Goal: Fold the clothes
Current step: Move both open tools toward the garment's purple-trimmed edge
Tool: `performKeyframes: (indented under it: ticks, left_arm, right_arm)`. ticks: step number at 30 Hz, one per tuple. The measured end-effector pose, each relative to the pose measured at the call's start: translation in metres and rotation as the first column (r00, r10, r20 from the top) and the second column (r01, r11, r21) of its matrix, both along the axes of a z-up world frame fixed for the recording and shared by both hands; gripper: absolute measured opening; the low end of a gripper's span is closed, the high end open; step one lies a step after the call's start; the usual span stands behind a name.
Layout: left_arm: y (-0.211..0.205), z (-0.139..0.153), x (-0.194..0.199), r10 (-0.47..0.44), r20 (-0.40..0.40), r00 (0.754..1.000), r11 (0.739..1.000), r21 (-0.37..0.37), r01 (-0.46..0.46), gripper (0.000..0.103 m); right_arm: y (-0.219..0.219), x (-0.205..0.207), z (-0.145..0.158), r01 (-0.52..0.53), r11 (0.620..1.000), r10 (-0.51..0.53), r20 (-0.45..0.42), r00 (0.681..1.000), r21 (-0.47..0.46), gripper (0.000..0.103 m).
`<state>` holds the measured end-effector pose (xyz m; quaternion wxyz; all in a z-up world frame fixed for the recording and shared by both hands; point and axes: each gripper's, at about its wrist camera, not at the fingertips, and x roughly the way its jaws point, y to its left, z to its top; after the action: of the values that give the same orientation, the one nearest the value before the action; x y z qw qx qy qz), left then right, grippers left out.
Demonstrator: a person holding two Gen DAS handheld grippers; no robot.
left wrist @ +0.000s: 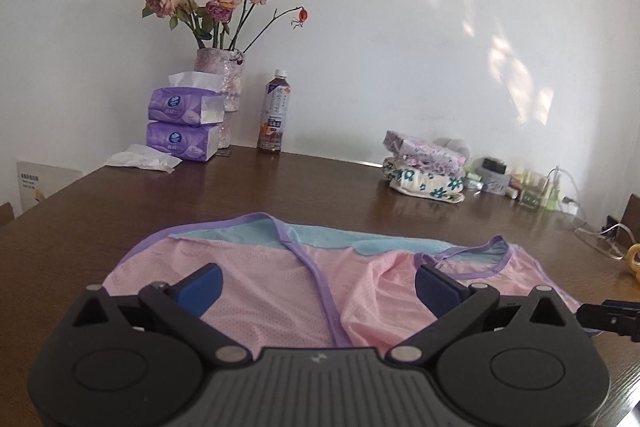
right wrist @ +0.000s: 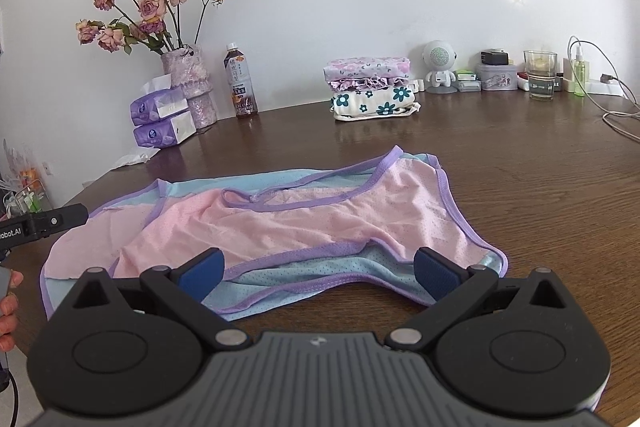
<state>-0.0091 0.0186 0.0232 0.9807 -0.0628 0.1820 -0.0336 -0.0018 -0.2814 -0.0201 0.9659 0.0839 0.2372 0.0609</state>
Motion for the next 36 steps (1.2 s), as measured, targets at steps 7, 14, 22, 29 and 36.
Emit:
performKeyframes:
  ticks: [7,14,22,29,36]
  left_arm:
    - [-0.001,-0.001,-0.003,0.023,0.007,1.0,0.999,0.024,-0.024,0.103]
    - [0.003,-0.002,0.0,0.036,-0.017,0.999,0.999,0.027,-0.036,0.103]
    - [0.008,-0.005,0.002,0.032,-0.041,0.999,0.999,0.011,-0.032,0.103]
    - [0.009,-0.003,0.0,0.031,-0.035,0.999,0.999,0.015,-0.031,0.103]
    - [0.013,-0.001,0.001,0.027,-0.044,0.999,1.0,-0.015,-0.027,0.103]
  right_arm:
    - [0.0,-0.002,0.001,0.008,1.0,-0.008,0.0,1.0,-0.009,0.103]
    - [0.0,-0.003,0.001,0.011,1.0,-0.011,-0.001,1.0,-0.015,0.103]
    - [0.002,-0.004,0.0,0.016,0.999,-0.016,0.006,1.0,-0.04,0.103]
    - [0.004,-0.004,-0.001,0.039,0.997,-0.037,0.022,0.999,-0.066,0.103]
    - [0.003,-0.002,-0.001,0.035,0.997,-0.034,0.018,0.999,-0.062,0.103]
